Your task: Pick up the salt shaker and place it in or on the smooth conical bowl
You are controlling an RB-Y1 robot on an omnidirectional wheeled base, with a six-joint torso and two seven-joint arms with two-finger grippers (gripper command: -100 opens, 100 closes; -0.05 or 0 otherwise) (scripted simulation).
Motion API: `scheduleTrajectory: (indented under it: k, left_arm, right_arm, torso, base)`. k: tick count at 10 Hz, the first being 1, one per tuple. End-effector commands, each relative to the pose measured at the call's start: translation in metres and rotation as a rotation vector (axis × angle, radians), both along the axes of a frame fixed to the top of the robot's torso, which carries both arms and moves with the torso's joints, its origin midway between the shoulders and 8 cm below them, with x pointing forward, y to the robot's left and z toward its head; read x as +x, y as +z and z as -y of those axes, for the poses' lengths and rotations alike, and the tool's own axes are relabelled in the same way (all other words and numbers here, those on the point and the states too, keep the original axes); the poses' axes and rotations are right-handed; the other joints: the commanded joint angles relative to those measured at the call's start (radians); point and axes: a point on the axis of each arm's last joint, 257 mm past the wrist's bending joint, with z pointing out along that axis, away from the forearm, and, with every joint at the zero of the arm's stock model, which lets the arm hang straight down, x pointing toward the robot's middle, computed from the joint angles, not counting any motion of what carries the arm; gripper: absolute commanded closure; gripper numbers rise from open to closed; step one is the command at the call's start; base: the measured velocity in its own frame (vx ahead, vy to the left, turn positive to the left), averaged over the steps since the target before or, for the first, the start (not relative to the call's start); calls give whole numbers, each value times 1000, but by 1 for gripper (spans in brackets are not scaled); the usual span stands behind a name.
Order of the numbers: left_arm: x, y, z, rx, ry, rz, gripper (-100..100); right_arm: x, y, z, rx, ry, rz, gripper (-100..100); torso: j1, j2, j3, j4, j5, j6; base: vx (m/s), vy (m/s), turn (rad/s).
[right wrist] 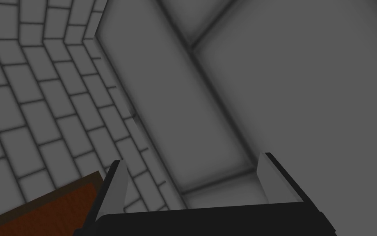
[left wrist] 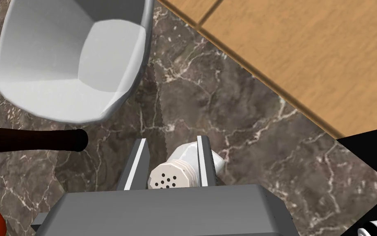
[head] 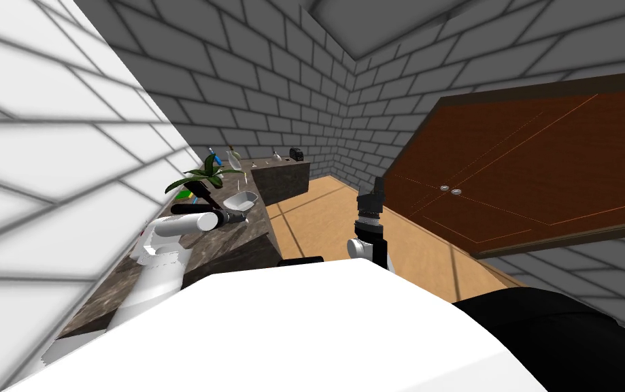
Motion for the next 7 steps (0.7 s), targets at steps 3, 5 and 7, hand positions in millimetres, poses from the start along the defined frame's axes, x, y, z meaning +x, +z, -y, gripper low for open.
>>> scheduleTrajectory:
  k: [3,5,7]
  left_arm:
    - [28,49,-24,-5,50,123,100]
    - [38,71,-36,-6,73,172,100]
    - [47,93,-48,-9,98,222,100]
  right_arm:
    - [0,0,0,0,0,0,0]
    - [0,0,0,0,0,0,0]
    - [0,0,0,0,0,0,0]
  torso:
    - [-3,0,0,1,-1,1]
    - [-2,0,1,1,-1,1]
    - [-1,1,1,1,-1,0]
  base:
    - [-7,-27,-171]
    - [-8,-5,-154]
    - [-7,4,-133]
